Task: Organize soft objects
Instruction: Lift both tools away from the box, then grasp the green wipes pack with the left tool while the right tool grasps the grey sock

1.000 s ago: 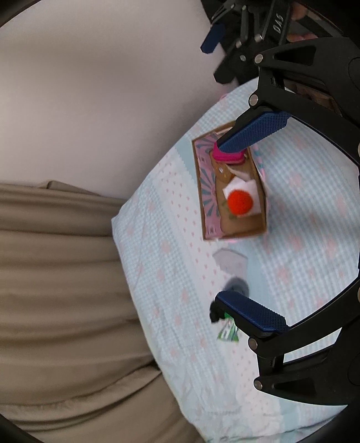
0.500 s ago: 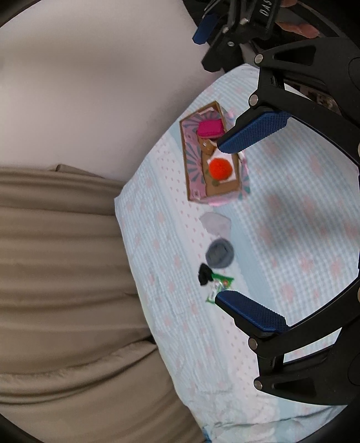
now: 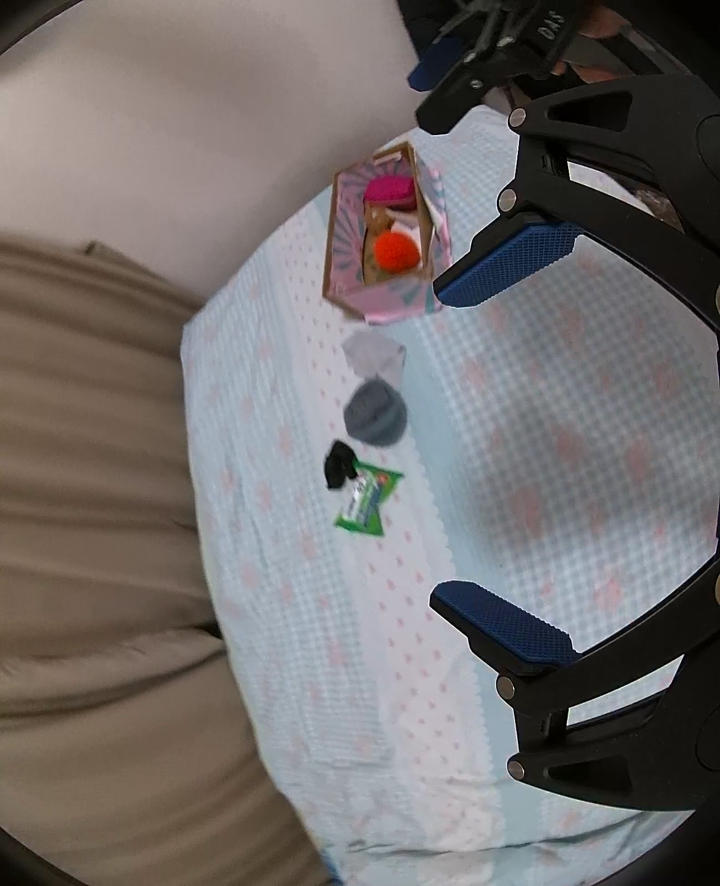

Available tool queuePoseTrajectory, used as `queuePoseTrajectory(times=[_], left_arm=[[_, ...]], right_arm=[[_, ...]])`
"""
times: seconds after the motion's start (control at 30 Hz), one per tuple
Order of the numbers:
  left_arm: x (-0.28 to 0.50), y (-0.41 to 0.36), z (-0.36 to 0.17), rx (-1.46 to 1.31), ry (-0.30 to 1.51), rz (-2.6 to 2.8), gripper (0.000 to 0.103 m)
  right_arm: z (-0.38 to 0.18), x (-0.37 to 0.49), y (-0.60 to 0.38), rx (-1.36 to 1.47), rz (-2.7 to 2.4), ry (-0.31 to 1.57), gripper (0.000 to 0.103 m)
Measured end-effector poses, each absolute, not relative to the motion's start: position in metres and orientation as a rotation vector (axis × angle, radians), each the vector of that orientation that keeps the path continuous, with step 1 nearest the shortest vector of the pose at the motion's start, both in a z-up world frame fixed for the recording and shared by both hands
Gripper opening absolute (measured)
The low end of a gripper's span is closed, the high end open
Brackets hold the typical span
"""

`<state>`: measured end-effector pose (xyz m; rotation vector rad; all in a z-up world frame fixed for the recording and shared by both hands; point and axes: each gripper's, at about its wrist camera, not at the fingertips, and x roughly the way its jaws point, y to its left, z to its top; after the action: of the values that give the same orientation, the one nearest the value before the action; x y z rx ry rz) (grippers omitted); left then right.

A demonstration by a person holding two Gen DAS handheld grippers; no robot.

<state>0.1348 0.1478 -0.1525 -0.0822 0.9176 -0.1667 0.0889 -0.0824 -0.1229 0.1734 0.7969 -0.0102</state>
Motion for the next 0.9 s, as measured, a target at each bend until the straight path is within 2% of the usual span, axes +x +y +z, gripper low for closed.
queuePoseTrajectory(times=[0.33,0.57,0.9], left_arm=[[0.209,0.179,-0.224,-0.287,1.010,-0.121,0.099],[0.276,0.177,-0.296,-0.438,1.100,-0.050,0.098],[0.360,0.170,-0.403,-0.578,1.190,0.072,0.091]], right_arm=[[-0.190,0.151,-0.041,0.144,0.073,0.853,0.103],[-0.244,0.206,-0.036,0.106,0.131,0.894,0.103],[-0.335,0.278,-0.035,0.050,0.194,0.955,0.103]])
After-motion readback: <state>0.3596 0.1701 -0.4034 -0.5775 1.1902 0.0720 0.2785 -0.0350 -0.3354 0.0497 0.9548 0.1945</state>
